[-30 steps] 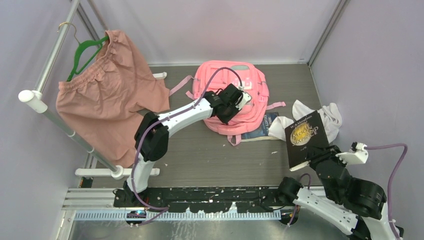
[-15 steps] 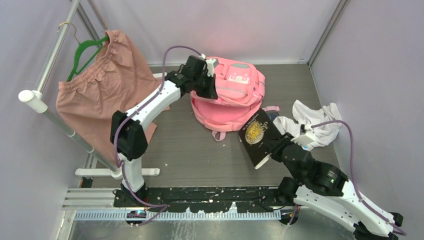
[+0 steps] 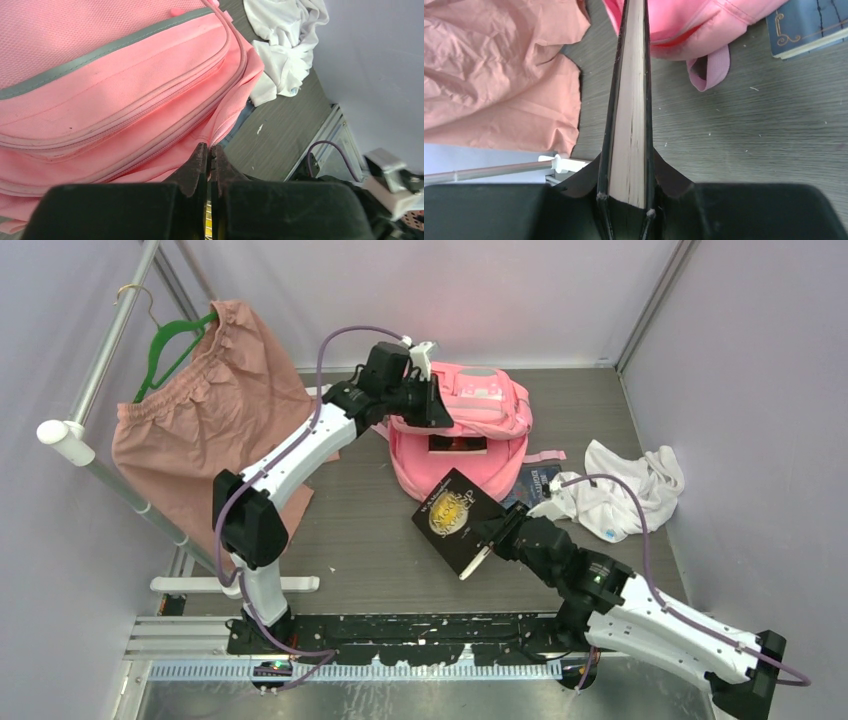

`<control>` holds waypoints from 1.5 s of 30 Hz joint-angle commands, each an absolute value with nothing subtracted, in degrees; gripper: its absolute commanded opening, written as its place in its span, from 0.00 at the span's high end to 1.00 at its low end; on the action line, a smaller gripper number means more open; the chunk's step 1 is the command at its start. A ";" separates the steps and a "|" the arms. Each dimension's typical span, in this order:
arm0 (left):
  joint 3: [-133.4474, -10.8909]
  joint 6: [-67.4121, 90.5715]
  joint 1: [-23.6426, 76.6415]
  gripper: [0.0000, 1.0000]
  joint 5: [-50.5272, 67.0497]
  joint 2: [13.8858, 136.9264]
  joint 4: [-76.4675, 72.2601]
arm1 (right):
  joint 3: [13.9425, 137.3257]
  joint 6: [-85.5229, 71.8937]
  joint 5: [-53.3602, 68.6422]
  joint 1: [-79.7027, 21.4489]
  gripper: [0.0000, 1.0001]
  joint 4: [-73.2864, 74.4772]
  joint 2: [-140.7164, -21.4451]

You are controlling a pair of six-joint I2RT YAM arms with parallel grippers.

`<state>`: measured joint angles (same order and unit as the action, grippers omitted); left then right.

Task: Pack the student bag
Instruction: Place the book in the student bag.

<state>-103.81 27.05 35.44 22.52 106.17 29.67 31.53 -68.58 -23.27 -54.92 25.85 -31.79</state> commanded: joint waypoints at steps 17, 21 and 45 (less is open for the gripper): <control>-99.94 33.61 36.43 1.00 29.47 93.27 21.87 | 29.73 -83.27 -32.97 -35.15 0.99 -19.96 -55.00; -99.30 34.22 36.65 1.00 30.32 92.40 21.52 | 35.95 -80.65 -35.37 -34.63 0.99 -21.66 -67.74; -94.08 29.46 33.60 1.00 21.68 89.24 26.11 | 37.17 -67.28 -8.33 -35.08 0.12 -0.95 -64.76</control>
<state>-92.97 29.58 35.11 21.54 91.59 30.24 37.80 -72.77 -14.04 -34.72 -4.19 -70.72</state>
